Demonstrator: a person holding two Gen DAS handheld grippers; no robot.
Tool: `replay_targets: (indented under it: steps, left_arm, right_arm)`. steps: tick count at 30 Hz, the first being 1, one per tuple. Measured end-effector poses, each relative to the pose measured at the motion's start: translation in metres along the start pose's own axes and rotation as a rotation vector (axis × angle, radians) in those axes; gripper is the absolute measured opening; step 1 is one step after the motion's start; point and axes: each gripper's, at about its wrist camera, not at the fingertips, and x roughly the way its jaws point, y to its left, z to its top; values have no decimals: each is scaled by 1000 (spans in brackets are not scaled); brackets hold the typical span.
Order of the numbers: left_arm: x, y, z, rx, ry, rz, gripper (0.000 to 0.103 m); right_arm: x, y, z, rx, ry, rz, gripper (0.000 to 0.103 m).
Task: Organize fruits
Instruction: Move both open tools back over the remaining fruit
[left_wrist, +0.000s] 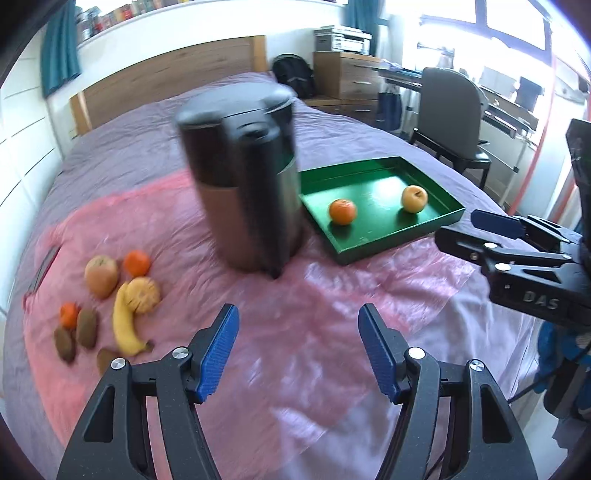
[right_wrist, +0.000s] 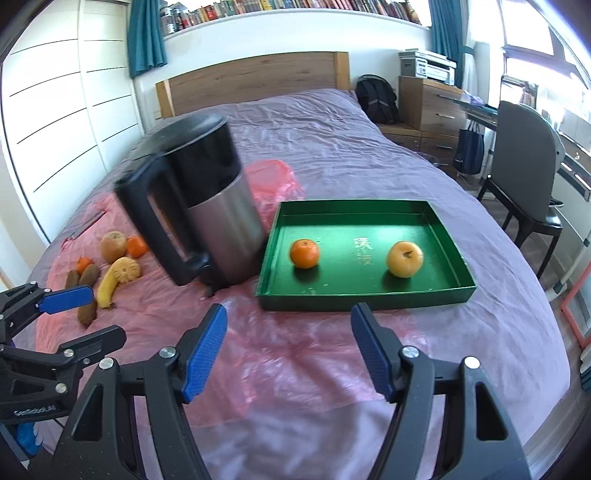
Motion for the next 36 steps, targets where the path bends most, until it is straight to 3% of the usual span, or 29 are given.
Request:
replay_targets:
  steps: [11, 23, 30, 36]
  left_arm:
    - [-28, 73, -66, -123, 13, 113, 61]
    - [-34, 154, -125, -278, 51, 214, 61]
    - [-25, 192, -142, -355, 65, 230, 61]
    - [-5, 219, -143, -436, 91, 200, 61]
  right_arm:
    - [-10, 83, -13, -94, 21, 114, 102]
    - [26, 168, -23, -176, 103, 254, 102]
    - [56, 204, -28, -235, 159, 302, 102]
    - [86, 222, -18, -272, 177, 317, 102]
